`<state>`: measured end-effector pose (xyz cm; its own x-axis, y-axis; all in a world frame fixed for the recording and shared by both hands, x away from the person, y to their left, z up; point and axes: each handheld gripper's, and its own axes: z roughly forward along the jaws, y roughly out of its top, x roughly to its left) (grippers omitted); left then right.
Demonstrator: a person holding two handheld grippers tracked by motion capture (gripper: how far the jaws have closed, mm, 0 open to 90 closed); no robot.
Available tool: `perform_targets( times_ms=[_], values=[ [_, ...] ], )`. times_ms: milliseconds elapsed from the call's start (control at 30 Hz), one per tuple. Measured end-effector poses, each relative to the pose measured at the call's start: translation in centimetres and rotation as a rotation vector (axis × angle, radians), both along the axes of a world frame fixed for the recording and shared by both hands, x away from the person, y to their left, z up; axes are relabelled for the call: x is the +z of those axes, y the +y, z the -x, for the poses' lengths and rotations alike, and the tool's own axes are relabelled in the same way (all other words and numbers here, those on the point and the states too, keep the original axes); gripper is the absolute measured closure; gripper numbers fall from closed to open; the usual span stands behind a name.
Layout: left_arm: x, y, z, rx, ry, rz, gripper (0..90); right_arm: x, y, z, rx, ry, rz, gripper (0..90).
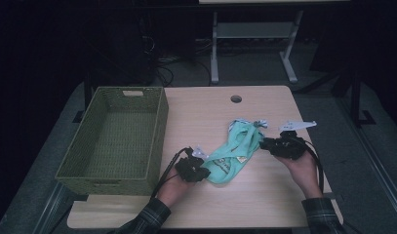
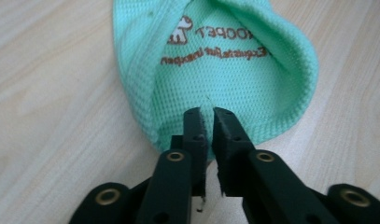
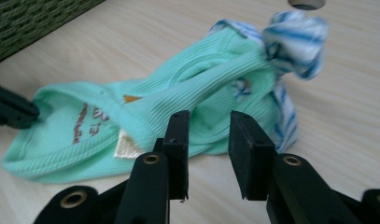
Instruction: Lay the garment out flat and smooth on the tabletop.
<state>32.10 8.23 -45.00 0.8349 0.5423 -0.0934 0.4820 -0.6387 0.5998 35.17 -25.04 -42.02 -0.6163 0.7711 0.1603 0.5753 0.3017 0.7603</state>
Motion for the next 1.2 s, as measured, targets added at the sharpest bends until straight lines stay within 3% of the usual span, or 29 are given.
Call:
perform_targets(
  times_ms=[233,333,500,800,1200],
  values=[
    [1.5,-0.4,-1.1,0.023,-0.072,0.025,74.5,-0.9,1.1,1.0,0.038,0.021,0.005,69.7],
    [1.8,-1.0,-1.8,0.018,-0.089,0.01,70.9,-1.1,1.6,1.3,0.06,0.024,0.008,69.7],
    [1.3,-2.3,-3.1,0.003,-0.095,-0.015,65.9,-1.4,2.7,1.8,0.081,0.037,0.004,69.7],
    [0.1,-3.5,-4.3,-0.015,-0.103,-0.067,65.3,-2.1,4.9,2.2,0.139,0.05,0.012,68.9],
    [-0.5,-3.4,-5.2,-0.019,-0.082,-0.078,84.4,-2.6,7.6,2.2,0.182,0.072,0.011,66.7]
  ],
)
